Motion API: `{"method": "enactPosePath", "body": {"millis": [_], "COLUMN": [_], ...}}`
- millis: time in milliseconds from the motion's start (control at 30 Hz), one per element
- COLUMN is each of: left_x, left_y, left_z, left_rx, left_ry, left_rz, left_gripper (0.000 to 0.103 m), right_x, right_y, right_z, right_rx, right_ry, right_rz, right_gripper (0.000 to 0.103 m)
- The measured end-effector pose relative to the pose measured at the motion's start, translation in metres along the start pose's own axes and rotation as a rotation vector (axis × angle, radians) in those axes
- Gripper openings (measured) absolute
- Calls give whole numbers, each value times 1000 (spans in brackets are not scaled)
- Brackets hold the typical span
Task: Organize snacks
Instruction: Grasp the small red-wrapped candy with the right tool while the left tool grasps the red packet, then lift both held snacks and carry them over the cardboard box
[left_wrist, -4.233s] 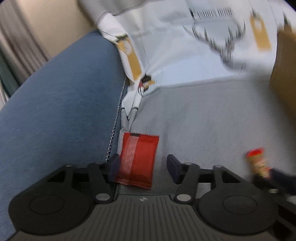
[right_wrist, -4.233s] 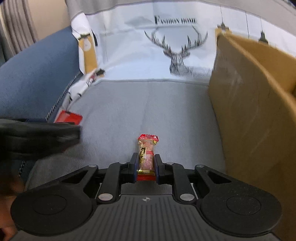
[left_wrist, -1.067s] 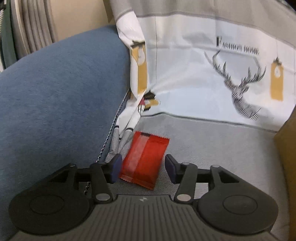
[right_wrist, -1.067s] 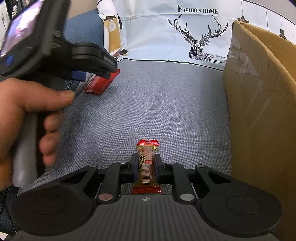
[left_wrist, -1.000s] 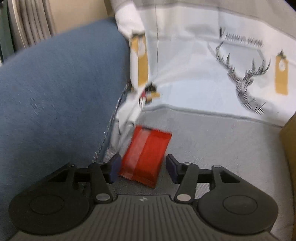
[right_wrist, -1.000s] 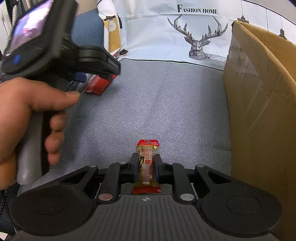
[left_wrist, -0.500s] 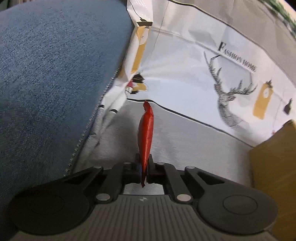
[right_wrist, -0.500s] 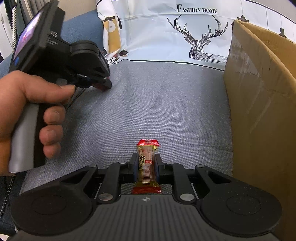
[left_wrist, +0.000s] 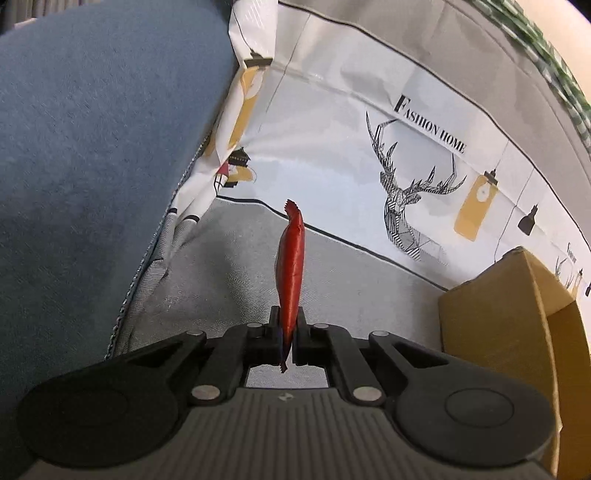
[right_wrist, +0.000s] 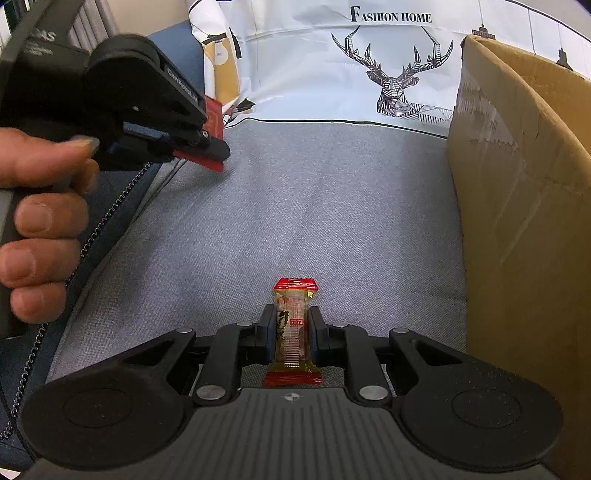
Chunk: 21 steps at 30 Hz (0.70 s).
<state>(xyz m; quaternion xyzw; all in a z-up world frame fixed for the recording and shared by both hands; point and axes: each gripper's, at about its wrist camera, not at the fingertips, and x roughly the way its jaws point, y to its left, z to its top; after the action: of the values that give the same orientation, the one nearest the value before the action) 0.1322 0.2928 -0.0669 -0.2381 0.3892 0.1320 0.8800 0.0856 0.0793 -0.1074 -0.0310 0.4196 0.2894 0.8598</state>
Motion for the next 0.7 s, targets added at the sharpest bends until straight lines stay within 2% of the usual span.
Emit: {"method": "enactPosePath", "body": {"millis": [200, 367, 500, 700], "left_x": [-36, -94, -125, -143], "left_y": [-16, -38, -37, -40], "left_z": [-15, -46, -78, -97], "left_rx": [28, 162, 153, 143], "left_ry": [16, -51, -97, -124], "left_rz": [52, 77, 90, 89], "left_gripper": [4, 4, 4, 4], "right_x": [-3, -21, -48, -110], "right_y": [1, 8, 13, 6], "right_z": [-2, -5, -9, 1], "right_rx": [-11, -49, -81, -104], "right_ry": [-15, -99, -158, -237], "right_rz": [-1, 9, 18, 49], "right_gripper": [18, 17, 17, 17]}}
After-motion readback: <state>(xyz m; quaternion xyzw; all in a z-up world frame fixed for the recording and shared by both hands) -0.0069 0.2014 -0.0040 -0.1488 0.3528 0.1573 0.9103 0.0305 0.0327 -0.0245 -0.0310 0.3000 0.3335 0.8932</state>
